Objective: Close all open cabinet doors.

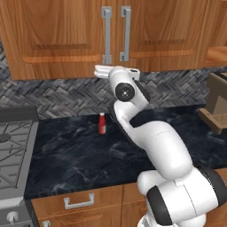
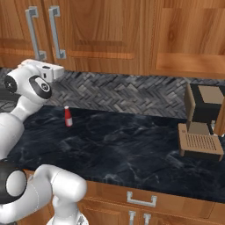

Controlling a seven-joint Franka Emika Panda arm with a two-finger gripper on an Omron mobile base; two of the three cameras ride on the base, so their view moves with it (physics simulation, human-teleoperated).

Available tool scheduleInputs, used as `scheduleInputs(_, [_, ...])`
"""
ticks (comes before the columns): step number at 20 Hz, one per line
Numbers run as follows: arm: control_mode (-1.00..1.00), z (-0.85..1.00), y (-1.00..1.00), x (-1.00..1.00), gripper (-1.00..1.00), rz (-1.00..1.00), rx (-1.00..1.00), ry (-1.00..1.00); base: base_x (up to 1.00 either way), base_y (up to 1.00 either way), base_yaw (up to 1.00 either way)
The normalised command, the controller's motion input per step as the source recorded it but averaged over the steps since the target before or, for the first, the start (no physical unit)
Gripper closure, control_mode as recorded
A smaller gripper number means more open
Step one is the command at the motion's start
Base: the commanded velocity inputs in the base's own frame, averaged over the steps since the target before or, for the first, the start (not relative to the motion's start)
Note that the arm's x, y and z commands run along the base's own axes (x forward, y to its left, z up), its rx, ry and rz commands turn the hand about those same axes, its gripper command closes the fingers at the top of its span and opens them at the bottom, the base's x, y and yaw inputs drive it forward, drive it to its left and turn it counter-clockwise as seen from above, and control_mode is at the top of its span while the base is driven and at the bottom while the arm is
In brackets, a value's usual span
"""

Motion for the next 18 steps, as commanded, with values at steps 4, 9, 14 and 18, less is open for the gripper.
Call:
scheduleInputs(4, [-1.0,0.0,0.0,0.26,-1.0,0.0,0.0,0.09,0.0,0.0,0.0])
scheduleInputs(9, [-1.0,0.0,0.0,0.13,-1.0,0.0,0.0,0.07,0.0,0.0,0.0])
scheduleInputs(14, [-1.0,-0.02,0.0,0.13,-1.0,0.0,0.0,0.03,0.0,0.0,0.0])
scheduleInputs(18, [-1.0,-0.1,0.0,0.19,-1.0,0.0,0.0,0.0,0.0,0.0,0.0])
